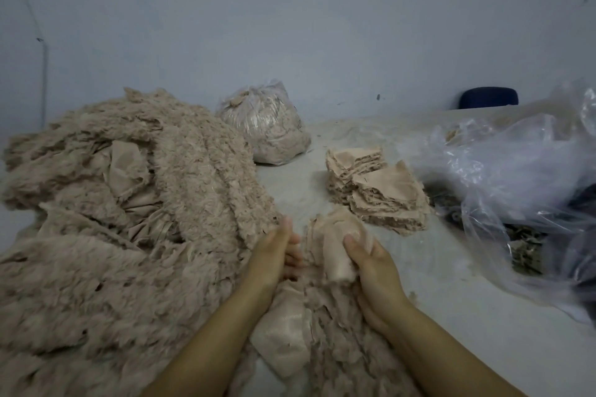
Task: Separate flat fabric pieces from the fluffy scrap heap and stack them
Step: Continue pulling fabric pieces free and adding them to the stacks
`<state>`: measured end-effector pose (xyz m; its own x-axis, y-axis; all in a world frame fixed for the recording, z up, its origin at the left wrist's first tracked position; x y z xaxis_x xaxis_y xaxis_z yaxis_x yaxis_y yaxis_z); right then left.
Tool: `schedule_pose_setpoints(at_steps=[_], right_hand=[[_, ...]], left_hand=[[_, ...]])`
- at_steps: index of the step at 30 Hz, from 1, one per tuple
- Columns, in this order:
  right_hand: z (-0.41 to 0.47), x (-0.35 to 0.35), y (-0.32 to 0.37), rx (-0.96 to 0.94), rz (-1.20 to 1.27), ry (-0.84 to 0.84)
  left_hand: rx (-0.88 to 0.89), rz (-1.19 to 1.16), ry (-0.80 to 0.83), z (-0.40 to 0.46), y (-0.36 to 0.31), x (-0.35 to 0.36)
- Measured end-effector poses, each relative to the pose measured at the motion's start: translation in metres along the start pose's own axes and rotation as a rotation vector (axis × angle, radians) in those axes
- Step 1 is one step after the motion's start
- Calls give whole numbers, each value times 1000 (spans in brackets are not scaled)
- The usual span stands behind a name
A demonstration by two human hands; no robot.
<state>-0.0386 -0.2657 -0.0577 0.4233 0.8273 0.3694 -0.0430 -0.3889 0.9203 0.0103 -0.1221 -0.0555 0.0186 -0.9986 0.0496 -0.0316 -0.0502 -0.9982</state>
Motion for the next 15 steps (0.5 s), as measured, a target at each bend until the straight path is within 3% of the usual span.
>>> schedule_pose_setpoints(at_steps=[3, 6, 10, 12, 15], right_hand=[[-4, 4, -4, 31, 16, 73], [-4, -1, 0, -46, -63, 151], [1, -9, 11, 17, -177, 193], [4, -12, 10, 53, -186, 172], [12, -11, 5, -68, -169, -38]], left_hand=[[-70, 36, 318, -16, 0, 15], [-10, -35, 269, -16, -2, 12], [33, 122, 479, -15, -7, 2], [37, 159, 465, -17, -7, 4], [-12, 98, 271, -12, -7, 4]])
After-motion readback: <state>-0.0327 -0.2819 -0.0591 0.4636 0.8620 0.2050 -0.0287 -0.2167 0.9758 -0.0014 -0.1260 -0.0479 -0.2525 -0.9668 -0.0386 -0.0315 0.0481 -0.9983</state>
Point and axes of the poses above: each hand's wrist, its own z-axis towards the middle knuckle, its own x-axis out of the palm, y = z × x, the point moved 1 cm from there along z, towards the middle knuckle, and after that the axes turned 8 degrees about -y, right-handed, at the moved point
